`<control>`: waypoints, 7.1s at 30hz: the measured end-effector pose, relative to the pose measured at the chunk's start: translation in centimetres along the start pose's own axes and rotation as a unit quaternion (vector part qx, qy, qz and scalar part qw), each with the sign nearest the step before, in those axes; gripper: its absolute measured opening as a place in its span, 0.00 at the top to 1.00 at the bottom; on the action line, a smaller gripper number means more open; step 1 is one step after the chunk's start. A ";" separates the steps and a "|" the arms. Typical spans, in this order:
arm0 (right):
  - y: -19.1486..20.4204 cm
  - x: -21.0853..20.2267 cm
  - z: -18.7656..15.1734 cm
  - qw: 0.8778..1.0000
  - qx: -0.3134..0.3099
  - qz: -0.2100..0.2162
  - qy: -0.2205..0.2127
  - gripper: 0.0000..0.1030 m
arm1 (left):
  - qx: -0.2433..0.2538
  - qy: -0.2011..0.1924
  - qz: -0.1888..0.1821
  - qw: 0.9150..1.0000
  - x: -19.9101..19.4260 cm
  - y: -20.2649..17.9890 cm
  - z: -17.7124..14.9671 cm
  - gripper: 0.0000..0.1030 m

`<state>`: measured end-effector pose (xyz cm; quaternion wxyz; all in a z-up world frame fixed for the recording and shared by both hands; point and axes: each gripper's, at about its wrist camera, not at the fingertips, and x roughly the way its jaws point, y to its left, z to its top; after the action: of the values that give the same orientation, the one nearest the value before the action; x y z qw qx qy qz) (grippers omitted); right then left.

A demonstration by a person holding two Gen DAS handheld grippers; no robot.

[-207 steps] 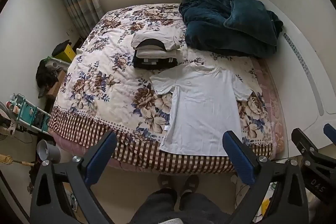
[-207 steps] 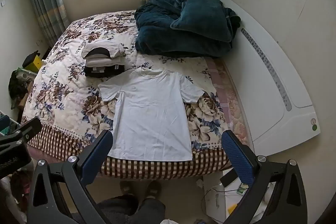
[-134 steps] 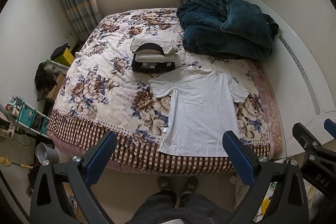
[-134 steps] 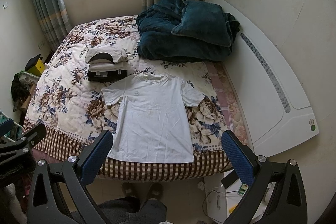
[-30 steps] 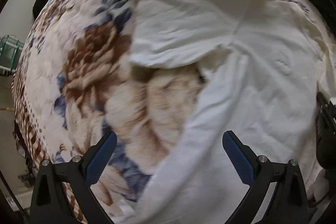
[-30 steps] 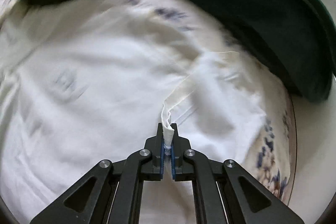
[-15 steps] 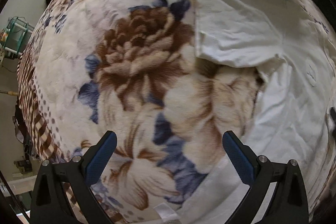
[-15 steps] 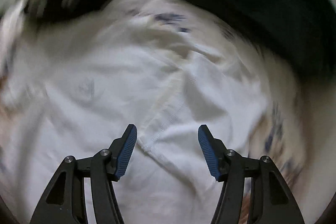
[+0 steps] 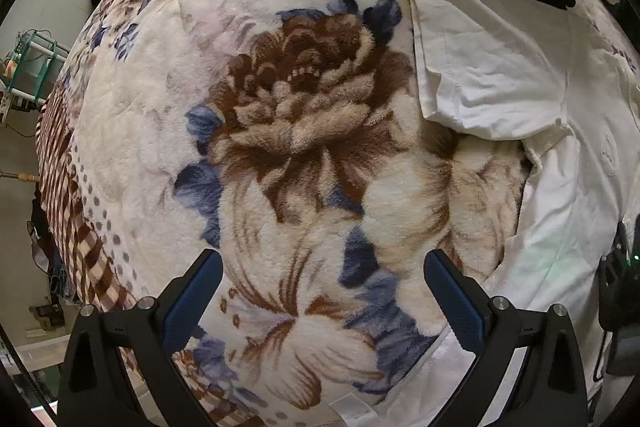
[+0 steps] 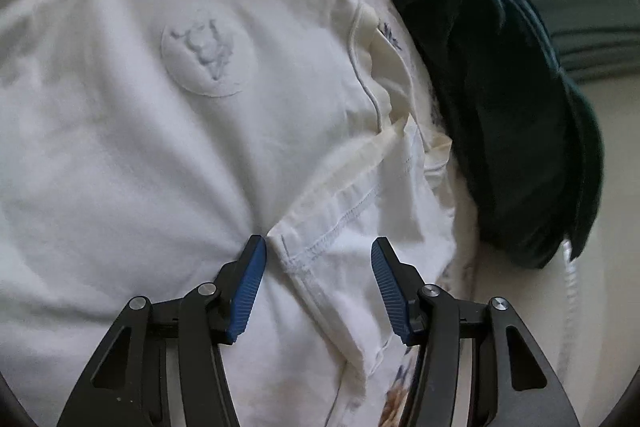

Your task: Fold small clothes

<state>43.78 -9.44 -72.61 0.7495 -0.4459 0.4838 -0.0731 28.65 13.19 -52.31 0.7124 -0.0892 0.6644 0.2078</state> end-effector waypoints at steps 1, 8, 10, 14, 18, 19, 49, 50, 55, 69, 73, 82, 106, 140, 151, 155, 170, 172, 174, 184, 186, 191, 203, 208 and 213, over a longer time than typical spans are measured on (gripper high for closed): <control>0.3 -0.1 0.0 1.000 -0.005 -0.007 -0.006 0.66 | -0.001 -0.003 0.000 1.000 -0.2 -0.1 -0.1 0.00; 2.1 -2.4 0.2 0.999 -0.008 -0.006 -0.031 0.92 | -0.007 -0.004 0.002 1.000 -0.2 0.8 -0.1 0.00; 2.8 -3.3 0.3 0.999 -0.021 0.000 -0.045 0.92 | -0.008 -0.003 0.004 1.000 -0.1 1.1 -0.1 0.00; 3.8 -4.1 -0.2 0.997 -0.048 0.007 -0.058 0.92 | -0.012 -0.002 0.005 1.000 0.3 1.4 0.1 0.00; 3.4 -4.0 -0.1 0.998 -0.036 0.027 -0.038 0.89 | -0.023 -0.002 -0.024 0.999 0.8 1.2 0.9 0.00; 2.2 -4.2 -0.1 0.998 -0.008 0.063 -0.027 0.84 | -0.034 0.005 -0.052 0.998 1.1 1.4 1.3 0.00; -14.4 2.0 -16.6 0.794 0.489 0.275 0.233 0.29 | -0.219 -0.111 -0.157 0.957 -0.7 -1.4 10.2 0.97; -14.5 2.1 -17.1 0.794 0.489 0.276 0.234 0.29 | -0.205 -0.133 -0.159 0.957 -2.2 -1.3 10.2 0.97; -16.1 3.6 -21.5 0.779 0.506 0.279 0.244 0.29 | -0.085 -0.233 -0.165 0.955 -9.6 -7.3 9.3 0.97; -19.5 5.8 -30.6 0.763 0.512 0.296 0.261 0.29 | 0.341 -0.169 -0.115 0.917 -4.3 -28.1 -6.5 0.92; -20.3 5.1 -30.1 0.771 0.505 0.309 0.235 0.29 | 0.298 -0.154 -0.158 0.929 -6.5 -24.9 -6.2 0.25; -26.4 4.8 -22.8 0.772 0.480 0.389 0.147 0.29 | 0.157 -0.160 -0.107 0.969 -5.6 -15.9 -0.8 0.10; -21.6 11.0 0.0 0.863 0.317 0.373 0.126 0.89 | 0.086 -0.129 -0.097 0.983 0.4 -18.0 11.9 0.10; -33.7 9.7 -9.1 0.784 0.439 0.423 0.120 0.38 | 0.126 -0.158 -0.119 0.972 -5.7 -15.0 7.6 0.10; -35.9 4.0 -35.6 0.753 0.478 0.377 0.249 0.38 | 0.257 -0.071 -0.163 0.950 -9.7 -20.0 -10.9 0.10; -34.6 4.0 -39.7 0.743 0.474 0.400 0.253 0.38 | 0.294 -0.019 -0.159 0.942 -10.2 -23.1 -19.9 0.10; -36.7 9.7 -44.5 0.759 0.413 0.445 0.236 0.38 | 0.144 0.083 -0.129 0.978 -6.1 -22.7 -33.1 0.10; -36.0 10.3 -44.0 0.759 0.403 0.453 0.236 0.38 | 0.085 0.080 -0.185 0.976 -6.6 -20.0 -32.7 0.10; -35.2 10.6 -43.5 0.763 0.392 0.455 0.238 0.38 | 0.067 0.076 -0.213 0.972 -7.0 -18.6 -32.9 0.11; -32.7 10.5 -41.4 0.758 0.377 0.479 0.231 0.38 | 0.096 0.103 -0.283 0.949 -5.3 -19.6 -34.6 0.64; -32.2 10.3 -40.8 0.755 0.377 0.484 0.230 0.38 | 0.098 0.101 -0.293 0.946 -5.2 -19.6 -34.8 0.78; -31.4 9.5 -39.6 0.759 0.367 0.488 0.223 0.38 | 0.106 0.072 -0.296 0.946 -6.4 -18.5 -34.9 0.98; -28.8 8.9 -38.7 0.754 0.353 0.504 0.232 0.38 | 0.052 0.103 -0.227 0.967 -5.4 -14.4 -33.5 0.90; -29.6 8.8 -38.5 0.760 0.346 0.503 0.224 0.38 | 0.116 0.006 -0.201 0.973 -11.4 -16.5 -34.3 0.32; -31.4 10.3 -38.1 0.760 0.362 0.492 0.222 0.38 | 0.249 0.040 -0.153 0.956 -8.7 -23.9 -38.4 0.32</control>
<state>29.11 -56.36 -61.34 0.6599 0.1861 0.7269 0.0389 3.37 -25.31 -51.20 0.7083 -0.0179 0.7012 -0.0790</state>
